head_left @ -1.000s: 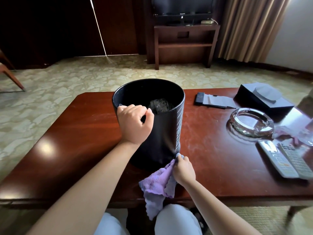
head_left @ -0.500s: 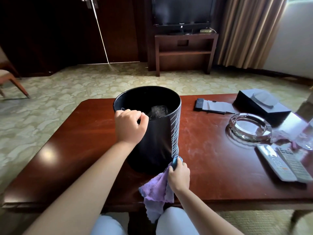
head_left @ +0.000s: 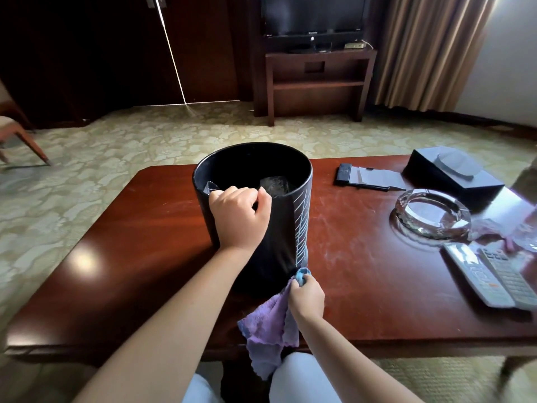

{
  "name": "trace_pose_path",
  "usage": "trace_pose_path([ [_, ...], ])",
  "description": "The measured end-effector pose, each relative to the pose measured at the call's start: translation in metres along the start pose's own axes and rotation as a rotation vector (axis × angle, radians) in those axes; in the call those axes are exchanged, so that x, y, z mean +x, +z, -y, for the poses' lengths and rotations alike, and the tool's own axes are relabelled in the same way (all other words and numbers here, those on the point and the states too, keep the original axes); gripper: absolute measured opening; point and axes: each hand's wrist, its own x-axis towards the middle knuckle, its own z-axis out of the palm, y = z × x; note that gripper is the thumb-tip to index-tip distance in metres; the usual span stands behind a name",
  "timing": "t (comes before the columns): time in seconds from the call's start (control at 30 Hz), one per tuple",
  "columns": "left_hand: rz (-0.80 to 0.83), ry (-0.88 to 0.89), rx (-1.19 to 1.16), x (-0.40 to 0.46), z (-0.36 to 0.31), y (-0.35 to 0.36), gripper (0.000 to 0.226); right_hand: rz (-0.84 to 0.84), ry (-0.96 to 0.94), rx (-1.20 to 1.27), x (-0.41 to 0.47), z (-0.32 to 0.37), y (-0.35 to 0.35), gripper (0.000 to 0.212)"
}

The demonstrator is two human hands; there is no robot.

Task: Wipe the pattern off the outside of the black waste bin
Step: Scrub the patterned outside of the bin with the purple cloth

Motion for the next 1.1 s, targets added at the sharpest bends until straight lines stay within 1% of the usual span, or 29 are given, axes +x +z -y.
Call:
trace_pose_path([
  [0.2, -0.045, 0.027, -0.028, -0.001, 0.003, -0.004, 0.037, 0.01, 0.098, -0.002, 0.006, 0.005, 0.003, 0.026],
  [0.27, -0.045, 0.022, -0.025, -0.001, 0.003, -0.004, 0.037, 0.007, 0.091, 0.016, 0.005, 0.01, 0.002, 0.024],
  [0.37, -0.049, 0.011, -0.019, -0.002, 0.003, -0.003, 0.037, -0.066, -0.074, 0.076, 0.0, 0.022, -0.002, 0.017],
  [0.47, -0.042, 0.006, -0.008, -0.003, 0.003, -0.003, 0.037, -0.168, -0.248, 0.174, -0.009, 0.03, -0.007, 0.018],
  [0.53, -0.035, 0.006, 0.0, -0.004, 0.004, -0.003, 0.037, -0.192, -0.294, 0.191, -0.015, 0.028, -0.008, 0.022],
  [0.6, -0.027, 0.009, 0.005, -0.004, 0.004, -0.003, 0.038, -0.136, -0.21, 0.137, -0.013, 0.02, -0.004, 0.024],
  [0.7, -0.023, 0.018, 0.012, -0.003, 0.003, -0.004, 0.038, 0.011, -0.034, 0.024, -0.006, 0.014, 0.0, 0.023],
  [0.77, -0.029, 0.029, 0.022, -0.004, 0.004, -0.004, 0.039, 0.011, -0.053, 0.037, -0.004, 0.021, -0.005, 0.022],
  [0.87, -0.03, 0.036, 0.028, -0.004, 0.004, -0.003, 0.039, -0.106, -0.235, 0.137, -0.01, 0.036, -0.016, 0.033],
  [0.93, -0.03, 0.032, 0.031, -0.004, 0.004, -0.003, 0.039, -0.157, -0.311, 0.167, -0.014, 0.039, -0.02, 0.033],
  [1.0, -0.028, 0.034, 0.033, -0.004, 0.004, -0.003, 0.039, -0.155, -0.276, 0.15, -0.012, 0.035, -0.019, 0.029],
  [1.1, -0.022, 0.036, 0.04, -0.004, 0.004, -0.004, 0.039, -0.06, -0.151, 0.055, -0.005, 0.02, -0.01, 0.026],
])
